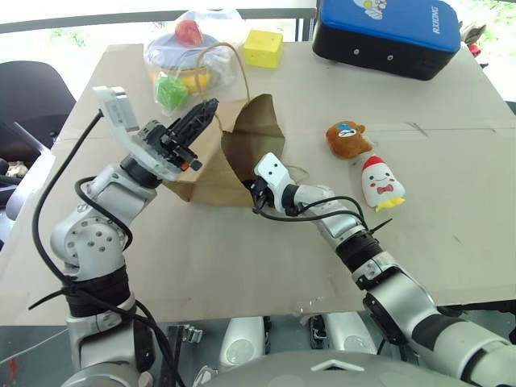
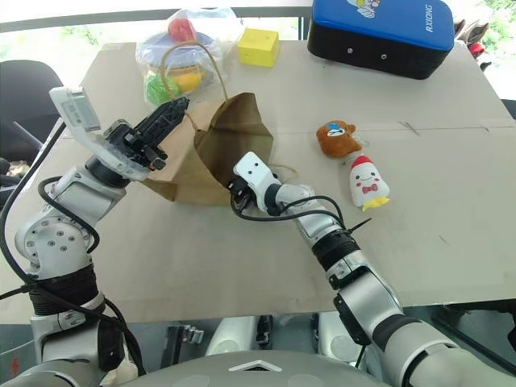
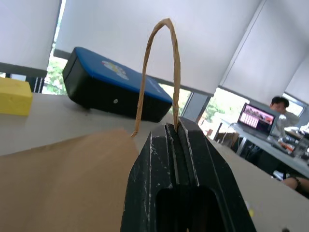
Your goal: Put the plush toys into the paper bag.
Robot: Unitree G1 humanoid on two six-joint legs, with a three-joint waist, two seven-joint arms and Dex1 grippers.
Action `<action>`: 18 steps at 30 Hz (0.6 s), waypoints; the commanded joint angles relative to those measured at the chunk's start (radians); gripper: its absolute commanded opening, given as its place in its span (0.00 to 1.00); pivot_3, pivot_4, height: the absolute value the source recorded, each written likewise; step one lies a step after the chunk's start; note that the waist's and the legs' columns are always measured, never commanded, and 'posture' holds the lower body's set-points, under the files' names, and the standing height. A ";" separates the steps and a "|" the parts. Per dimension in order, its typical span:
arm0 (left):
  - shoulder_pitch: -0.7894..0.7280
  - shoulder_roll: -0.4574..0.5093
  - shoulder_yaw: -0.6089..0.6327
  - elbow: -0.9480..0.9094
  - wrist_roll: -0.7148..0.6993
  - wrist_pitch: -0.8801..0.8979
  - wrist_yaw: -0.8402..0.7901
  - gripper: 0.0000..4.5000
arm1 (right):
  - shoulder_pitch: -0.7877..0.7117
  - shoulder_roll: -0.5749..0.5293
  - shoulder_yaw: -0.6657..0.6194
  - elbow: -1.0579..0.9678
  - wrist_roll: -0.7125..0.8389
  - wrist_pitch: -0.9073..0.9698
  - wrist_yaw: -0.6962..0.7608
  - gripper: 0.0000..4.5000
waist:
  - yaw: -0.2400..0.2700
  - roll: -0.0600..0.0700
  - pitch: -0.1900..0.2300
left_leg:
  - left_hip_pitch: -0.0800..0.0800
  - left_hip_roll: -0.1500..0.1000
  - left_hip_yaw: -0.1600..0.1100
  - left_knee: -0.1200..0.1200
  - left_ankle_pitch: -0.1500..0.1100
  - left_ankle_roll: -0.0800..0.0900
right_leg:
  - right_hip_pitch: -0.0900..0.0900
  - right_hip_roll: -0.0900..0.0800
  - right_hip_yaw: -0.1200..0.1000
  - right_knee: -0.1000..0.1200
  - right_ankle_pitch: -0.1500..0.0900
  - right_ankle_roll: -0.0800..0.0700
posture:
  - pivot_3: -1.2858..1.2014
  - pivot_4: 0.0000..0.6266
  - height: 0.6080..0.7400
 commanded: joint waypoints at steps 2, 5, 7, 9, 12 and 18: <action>-0.010 0.024 -0.038 0.023 0.087 -0.103 -0.147 0.00 | 0.066 -0.050 -0.056 -0.260 0.069 0.157 0.040 0.06 | 0.010 0.000 0.000 | -0.003 0.000 0.000 0.000 0.000 0.000 | -0.003 0.000 0.000 -0.001 0.000 0.000 | 0.52 0.24 0.95; -0.020 0.028 -0.050 0.058 0.114 -0.128 -0.194 0.00 | 0.131 -0.131 -0.069 -0.501 0.118 0.298 0.072 0.30 | 0.011 0.001 0.001 | -0.011 0.000 0.000 0.001 0.000 0.000 | -0.010 0.000 0.000 0.000 0.000 0.000 | 0.52 0.24 0.95; -0.026 0.021 -0.057 0.072 0.128 -0.147 -0.222 0.00 | 0.166 -0.184 -0.110 -0.698 0.168 0.418 0.059 0.51 | 0.012 0.001 0.001 | -0.016 0.000 -0.001 0.001 0.000 0.000 | -0.014 0.000 -0.001 0.000 0.000 0.000 | 0.52 0.24 0.95; -0.030 0.017 -0.068 0.083 0.144 -0.156 -0.240 0.00 | 0.189 -0.224 -0.181 -0.895 0.244 0.550 0.031 0.73 | 0.012 0.002 0.001 | -0.016 0.000 -0.001 0.001 0.000 0.000 | -0.014 0.000 -0.001 0.000 0.000 0.000 | 0.52 0.24 0.95; -0.035 0.005 -0.075 0.086 0.147 -0.158 -0.247 0.00 | 0.221 -0.244 -0.274 -1.100 0.353 0.703 -0.014 0.98 | 0.008 0.002 0.001 | -0.016 0.000 -0.002 0.001 0.000 0.000 | -0.015 0.000 -0.001 0.001 0.000 0.000 | 0.52 0.24 0.95; -0.029 -0.029 -0.102 0.065 0.155 -0.155 -0.242 0.00 | 0.337 -0.373 -0.407 -1.328 0.201 0.829 -0.271 0.98 | 0.017 0.001 0.001 | -0.016 -0.001 -0.002 0.001 0.000 0.001 | -0.014 0.000 -0.001 0.000 0.000 0.000 | 0.52 0.24 0.95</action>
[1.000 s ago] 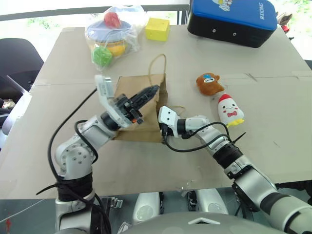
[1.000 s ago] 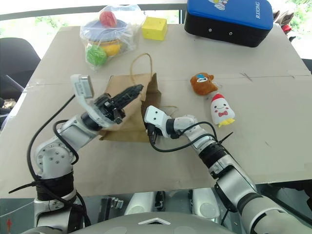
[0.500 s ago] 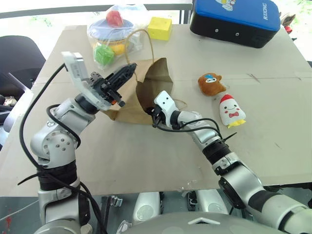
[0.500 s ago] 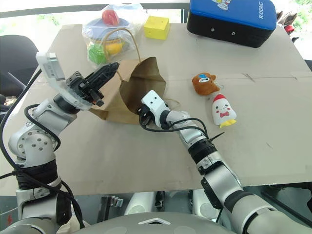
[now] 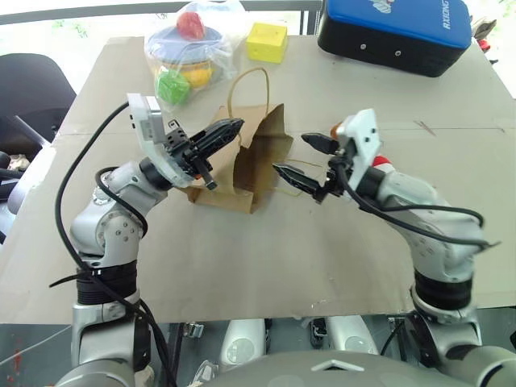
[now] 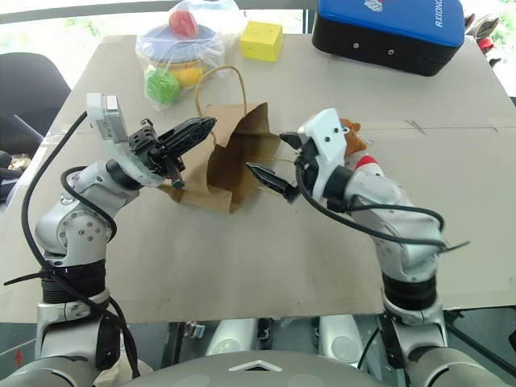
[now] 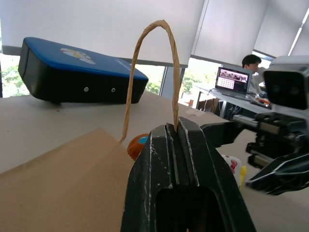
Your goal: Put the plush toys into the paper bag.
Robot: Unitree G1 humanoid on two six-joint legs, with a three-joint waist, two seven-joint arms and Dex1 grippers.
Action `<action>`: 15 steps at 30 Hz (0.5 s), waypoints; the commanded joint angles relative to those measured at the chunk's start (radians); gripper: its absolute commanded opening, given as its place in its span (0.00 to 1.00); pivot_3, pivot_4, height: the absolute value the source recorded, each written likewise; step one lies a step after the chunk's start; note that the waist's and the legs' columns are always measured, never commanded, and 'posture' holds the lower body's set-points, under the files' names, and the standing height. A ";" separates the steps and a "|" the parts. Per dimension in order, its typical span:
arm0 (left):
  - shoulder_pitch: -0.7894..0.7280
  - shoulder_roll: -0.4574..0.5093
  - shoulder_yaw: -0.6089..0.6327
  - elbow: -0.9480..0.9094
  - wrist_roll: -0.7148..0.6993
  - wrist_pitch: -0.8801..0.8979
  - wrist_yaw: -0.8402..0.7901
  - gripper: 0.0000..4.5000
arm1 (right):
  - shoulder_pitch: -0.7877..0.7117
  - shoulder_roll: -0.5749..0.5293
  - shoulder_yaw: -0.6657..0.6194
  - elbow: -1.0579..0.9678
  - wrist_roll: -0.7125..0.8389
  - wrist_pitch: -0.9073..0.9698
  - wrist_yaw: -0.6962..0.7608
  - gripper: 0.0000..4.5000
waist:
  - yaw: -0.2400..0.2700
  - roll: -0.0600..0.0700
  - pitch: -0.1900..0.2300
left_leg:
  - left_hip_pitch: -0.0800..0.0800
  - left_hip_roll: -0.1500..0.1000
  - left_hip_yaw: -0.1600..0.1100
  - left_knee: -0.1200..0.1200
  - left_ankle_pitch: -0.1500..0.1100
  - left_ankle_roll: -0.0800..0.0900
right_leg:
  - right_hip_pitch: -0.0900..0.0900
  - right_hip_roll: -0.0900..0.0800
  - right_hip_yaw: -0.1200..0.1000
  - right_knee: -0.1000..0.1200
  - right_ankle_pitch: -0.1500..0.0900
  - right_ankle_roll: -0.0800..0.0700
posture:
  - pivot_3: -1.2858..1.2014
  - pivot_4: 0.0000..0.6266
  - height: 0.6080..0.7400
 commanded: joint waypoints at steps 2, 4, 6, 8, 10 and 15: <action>0.002 -0.016 -0.017 -0.038 0.004 -0.015 -0.009 0.00 | 0.112 -0.138 -0.108 -0.044 -0.209 0.095 -0.230 0.98 | 0.008 -0.001 0.000 | 0.000 -0.001 0.000 0.001 0.000 0.000 | 0.001 -0.001 0.000 0.000 0.000 0.000 | 0.52 0.24 0.95; 0.002 -0.023 -0.024 -0.035 0.011 -0.023 -0.013 0.00 | 0.157 -0.178 -0.108 -0.015 -0.246 0.112 -0.266 0.98 | 0.010 -0.001 0.000 | 0.000 -0.001 0.000 0.001 0.000 0.001 | 0.001 0.000 0.000 0.000 0.000 0.000 | 0.52 0.24 0.95; -0.001 -0.030 -0.036 -0.033 0.016 -0.027 -0.018 0.00 | 0.209 -0.197 -0.088 0.046 -0.271 0.158 -0.288 0.98 | 0.005 -0.001 0.000 | 0.001 -0.001 0.001 0.001 0.000 0.000 | 0.001 0.000 0.001 0.000 0.000 0.000 | 0.52 0.24 0.95; -0.003 -0.035 -0.041 -0.032 0.020 -0.029 -0.023 0.00 | 0.232 -0.193 -0.082 0.088 -0.289 0.156 -0.309 0.98 | -0.004 -0.001 0.000 | 0.002 0.000 0.001 0.000 0.000 0.000 | 0.001 0.002 0.002 0.000 0.000 0.000 | 0.52 0.24 0.95; -0.006 -0.038 -0.040 -0.029 0.024 -0.030 -0.025 0.00 | 0.254 -0.175 -0.086 0.146 -0.290 0.121 -0.311 0.93 | -0.006 -0.001 -0.001 | 0.002 0.000 0.000 0.000 0.000 0.000 | 0.001 0.003 0.003 0.001 0.000 0.000 | 0.52 0.24 0.95; -0.006 -0.034 -0.016 -0.035 0.006 -0.022 -0.023 0.00 | 0.252 -0.121 -0.135 0.127 -0.223 0.082 -0.269 0.47 | 0.000 -0.001 -0.001 | 0.003 0.000 0.000 0.000 0.000 0.000 | 0.002 0.003 0.004 0.000 0.000 0.000 | 0.52 0.24 0.95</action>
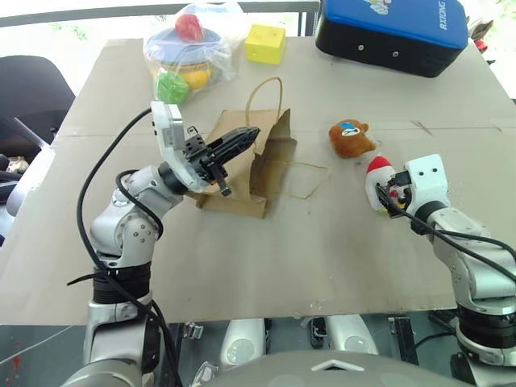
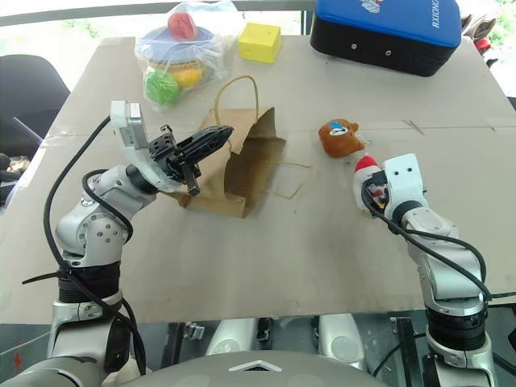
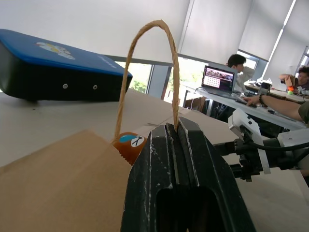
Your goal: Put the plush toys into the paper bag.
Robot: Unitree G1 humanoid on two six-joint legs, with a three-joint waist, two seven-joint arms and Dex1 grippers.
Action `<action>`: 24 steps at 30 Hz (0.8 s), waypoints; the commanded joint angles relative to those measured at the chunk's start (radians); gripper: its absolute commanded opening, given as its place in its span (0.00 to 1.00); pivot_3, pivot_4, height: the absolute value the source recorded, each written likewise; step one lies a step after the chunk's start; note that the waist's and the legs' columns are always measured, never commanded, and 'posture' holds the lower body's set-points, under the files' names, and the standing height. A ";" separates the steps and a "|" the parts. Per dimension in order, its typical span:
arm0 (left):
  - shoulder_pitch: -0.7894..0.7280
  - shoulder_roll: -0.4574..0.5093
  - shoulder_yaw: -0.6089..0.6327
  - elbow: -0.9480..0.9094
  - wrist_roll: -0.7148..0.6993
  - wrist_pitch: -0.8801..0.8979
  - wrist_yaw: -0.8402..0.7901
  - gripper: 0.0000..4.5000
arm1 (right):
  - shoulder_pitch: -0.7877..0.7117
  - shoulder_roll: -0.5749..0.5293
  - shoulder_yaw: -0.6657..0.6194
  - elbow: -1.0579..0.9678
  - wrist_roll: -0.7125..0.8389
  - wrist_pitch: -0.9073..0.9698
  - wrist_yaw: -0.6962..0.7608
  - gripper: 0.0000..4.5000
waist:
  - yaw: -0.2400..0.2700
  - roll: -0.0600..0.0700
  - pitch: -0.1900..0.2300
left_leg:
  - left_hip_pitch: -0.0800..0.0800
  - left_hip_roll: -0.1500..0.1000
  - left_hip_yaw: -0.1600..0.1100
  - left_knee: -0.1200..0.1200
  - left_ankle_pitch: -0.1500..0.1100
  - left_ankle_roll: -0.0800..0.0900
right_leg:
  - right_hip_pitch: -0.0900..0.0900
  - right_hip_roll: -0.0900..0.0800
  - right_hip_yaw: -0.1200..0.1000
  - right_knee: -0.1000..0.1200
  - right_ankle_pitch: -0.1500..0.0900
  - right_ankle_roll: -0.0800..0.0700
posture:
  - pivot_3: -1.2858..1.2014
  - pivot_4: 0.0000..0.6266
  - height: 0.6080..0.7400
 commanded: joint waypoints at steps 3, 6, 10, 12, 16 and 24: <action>0.005 0.008 0.032 -0.043 -0.019 -0.012 -0.005 0.00 | 0.013 -0.007 -0.081 -0.077 0.105 -0.044 0.100 0.16 | 0.002 0.000 0.000 | 0.000 -0.001 0.000 0.000 0.000 0.000 | 0.000 -0.001 0.000 0.000 0.000 0.000 | 0.52 0.24 0.95; 0.012 0.010 0.034 -0.049 -0.027 -0.005 -0.009 0.00 | -0.023 0.016 -0.158 -0.143 0.246 -0.055 0.186 0.01 | 0.000 0.001 0.000 | 0.000 0.000 0.000 0.000 0.000 0.000 | 0.000 0.000 0.000 0.000 0.000 0.000 | 0.52 0.24 0.95; 0.011 0.011 0.032 -0.060 -0.051 0.012 -0.025 0.00 | -0.151 0.072 -0.175 -0.169 0.462 -0.021 0.259 0.01 | -0.008 0.001 0.001 | 0.000 0.000 -0.001 0.000 0.000 0.000 | 0.000 0.001 0.001 0.001 0.000 0.000 | 0.52 0.24 0.95; 0.006 0.012 0.029 -0.058 -0.056 0.017 -0.027 0.00 | -0.225 0.085 -0.118 -0.117 0.476 -0.009 0.252 0.01 | -0.004 0.001 0.001 | 0.000 0.001 -0.001 0.000 0.000 0.000 | 0.000 0.001 0.000 0.001 0.000 0.000 | 0.52 0.24 0.95; -0.015 0.000 0.025 -0.056 -0.061 0.020 -0.011 0.00 | -0.349 0.076 0.084 0.056 0.395 -0.036 0.257 0.01 | -0.003 0.001 0.001 | 0.000 0.000 0.000 0.000 0.000 0.000 | 0.000 0.000 0.000 0.000 0.000 0.000 | 0.52 0.24 0.95; 0.024 -0.030 0.016 -0.126 -0.063 0.024 0.049 0.00 | -0.495 0.167 0.294 0.338 0.367 -0.073 0.338 0.01 | -0.009 0.001 0.001 | -0.002 0.000 0.000 0.001 0.000 0.000 | -0.001 -0.001 0.001 -0.001 0.000 0.000 | 0.52 0.24 0.95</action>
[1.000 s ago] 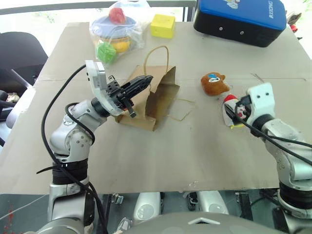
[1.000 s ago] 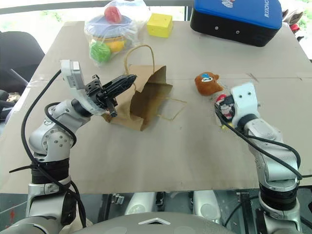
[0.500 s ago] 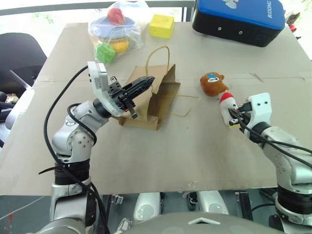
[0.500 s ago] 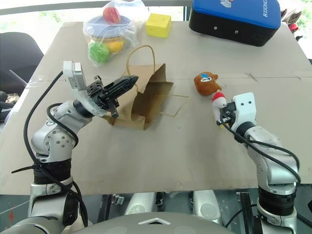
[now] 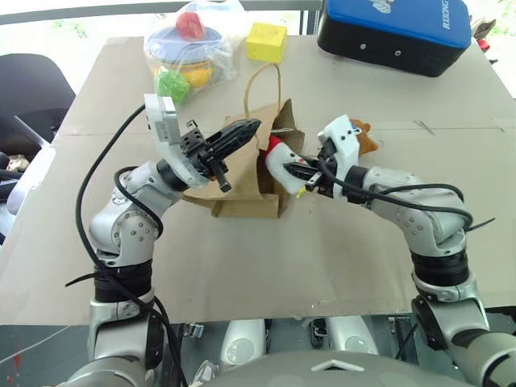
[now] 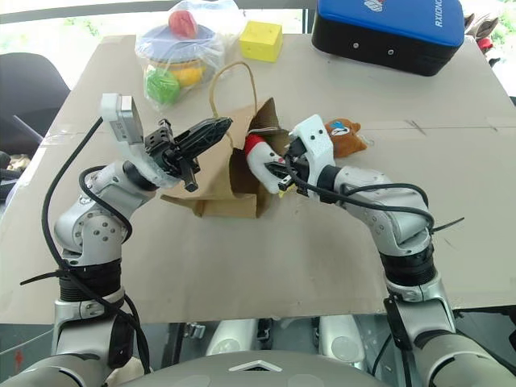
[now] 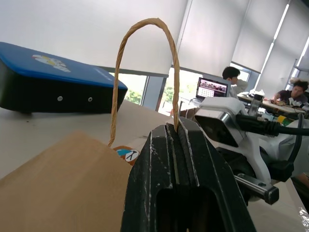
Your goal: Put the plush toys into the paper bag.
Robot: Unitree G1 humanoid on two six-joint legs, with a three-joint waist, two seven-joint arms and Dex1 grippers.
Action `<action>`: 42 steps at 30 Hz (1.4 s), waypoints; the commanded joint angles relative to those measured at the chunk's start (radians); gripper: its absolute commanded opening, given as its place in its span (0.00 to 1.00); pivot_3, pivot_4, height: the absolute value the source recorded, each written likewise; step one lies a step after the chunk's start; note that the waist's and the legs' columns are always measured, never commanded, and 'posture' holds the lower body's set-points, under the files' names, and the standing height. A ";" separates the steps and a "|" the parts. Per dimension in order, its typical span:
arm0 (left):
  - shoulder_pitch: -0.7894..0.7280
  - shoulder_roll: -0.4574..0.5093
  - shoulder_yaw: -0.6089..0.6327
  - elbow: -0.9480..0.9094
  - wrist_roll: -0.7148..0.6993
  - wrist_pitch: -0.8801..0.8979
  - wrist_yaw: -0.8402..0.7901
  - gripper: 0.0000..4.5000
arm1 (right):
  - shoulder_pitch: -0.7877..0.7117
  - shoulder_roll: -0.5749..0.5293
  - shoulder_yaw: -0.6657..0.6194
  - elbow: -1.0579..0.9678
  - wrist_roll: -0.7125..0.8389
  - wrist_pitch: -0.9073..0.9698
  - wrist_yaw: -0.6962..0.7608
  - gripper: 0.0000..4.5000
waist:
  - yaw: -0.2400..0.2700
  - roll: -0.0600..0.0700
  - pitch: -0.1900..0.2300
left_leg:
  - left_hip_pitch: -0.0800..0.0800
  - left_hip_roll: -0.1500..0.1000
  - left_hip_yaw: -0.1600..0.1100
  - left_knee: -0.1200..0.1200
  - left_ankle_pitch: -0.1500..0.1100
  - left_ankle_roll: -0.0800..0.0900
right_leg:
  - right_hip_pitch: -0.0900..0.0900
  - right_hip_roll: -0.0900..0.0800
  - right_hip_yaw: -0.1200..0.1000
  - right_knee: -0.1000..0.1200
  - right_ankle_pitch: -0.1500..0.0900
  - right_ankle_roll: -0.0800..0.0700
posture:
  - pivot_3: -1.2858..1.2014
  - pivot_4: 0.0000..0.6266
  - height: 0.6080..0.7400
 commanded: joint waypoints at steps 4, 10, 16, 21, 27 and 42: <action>0.110 -0.012 -0.004 -0.150 -0.024 0.003 0.029 0.00 | -0.137 0.114 0.094 0.247 -0.005 -0.091 0.115 0.01 | -0.013 0.000 0.000 | 0.001 0.001 0.000 -0.001 0.000 0.000 | 0.000 0.001 0.000 0.001 0.000 0.000 | 0.52 0.24 0.95; 0.165 -0.026 -0.005 -0.183 -0.023 -0.006 0.040 0.00 | -0.180 0.171 0.107 0.434 -0.017 -0.173 0.233 0.36 | -0.006 0.000 0.000 | 0.000 0.000 0.000 -0.001 0.000 0.000 | 0.000 0.000 -0.001 0.001 0.000 0.000 | 0.52 0.24 0.95; 0.197 0.020 0.037 -0.162 -0.003 -0.031 -0.008 0.00 | -0.094 0.017 0.072 0.235 -0.023 -0.178 0.268 0.86 | 0.004 0.000 0.000 | 0.000 0.000 0.000 0.000 0.000 0.000 | 0.000 -0.002 -0.002 0.000 0.000 0.000 | 0.52 0.24 0.95; 0.116 0.093 0.046 -0.062 0.041 -0.092 -0.105 0.00 | -0.054 -0.081 -0.064 0.064 0.077 -0.099 0.263 0.86 | 0.002 0.000 0.000 | 0.000 0.001 -0.001 -0.001 0.000 0.000 | 0.000 -0.001 -0.002 0.001 0.000 0.000 | 0.52 0.24 0.95; -0.076 0.182 0.006 0.062 0.077 -0.126 -0.260 0.00 | -0.062 -0.130 -0.216 -0.041 0.068 -0.129 0.129 0.86 | 0.004 0.000 0.000 | 0.000 0.000 0.000 -0.001 0.000 0.001 | 0.000 -0.001 -0.002 0.000 0.000 0.000 | 0.52 0.24 0.95; -0.322 0.227 -0.101 0.276 0.223 -0.227 -0.483 0.00 | -0.286 -0.189 0.065 0.689 -0.407 -0.326 -0.034 0.81 | -0.021 0.000 0.001 | -0.001 0.000 0.002 0.000 0.000 0.000 | -0.003 0.003 0.004 0.000 0.000 0.000 | 0.52 0.24 0.95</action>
